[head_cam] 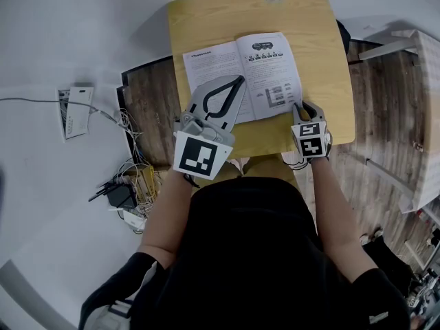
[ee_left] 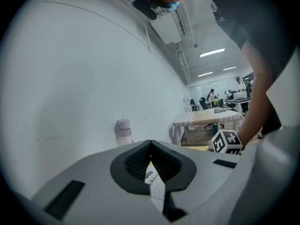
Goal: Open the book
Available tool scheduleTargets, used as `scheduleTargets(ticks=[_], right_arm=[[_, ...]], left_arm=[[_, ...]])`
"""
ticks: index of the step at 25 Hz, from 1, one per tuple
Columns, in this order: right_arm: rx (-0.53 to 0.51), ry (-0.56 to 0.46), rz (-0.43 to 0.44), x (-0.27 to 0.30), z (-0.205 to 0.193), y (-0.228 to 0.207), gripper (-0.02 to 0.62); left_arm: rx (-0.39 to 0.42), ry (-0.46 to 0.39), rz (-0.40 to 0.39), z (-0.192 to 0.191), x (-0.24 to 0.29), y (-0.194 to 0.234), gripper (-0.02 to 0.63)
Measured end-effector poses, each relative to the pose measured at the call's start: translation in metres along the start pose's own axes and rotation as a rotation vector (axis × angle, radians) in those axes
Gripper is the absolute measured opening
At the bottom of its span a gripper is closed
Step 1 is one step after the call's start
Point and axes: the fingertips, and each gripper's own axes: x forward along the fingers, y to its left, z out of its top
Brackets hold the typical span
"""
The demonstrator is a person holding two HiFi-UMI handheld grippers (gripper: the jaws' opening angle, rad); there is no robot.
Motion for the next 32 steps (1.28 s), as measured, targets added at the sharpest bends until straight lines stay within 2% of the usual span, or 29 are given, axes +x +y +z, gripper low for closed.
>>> scheduleTargets(ticks=[8,16,32], right_arm=[[-0.07,0.009,-0.053,-0.0011,0.0042,-0.0081,0.161],[-0.089,0.0,-0.072,-0.0024,0.0033,-0.0082,0.164],[-0.109,-0.005,-0.059,-0.0029,0.0039,-0.0078,0.164]], left_arm=[[-0.007,-0.002,0.001,0.0003,0.0017,0.0027,0.011],[-0.009,-0.002,-0.011,0.0006,0.0039,-0.0014,0.011],[-0.028,-0.002,-0.012,0.0,0.0086,-0.0034,0.011]])
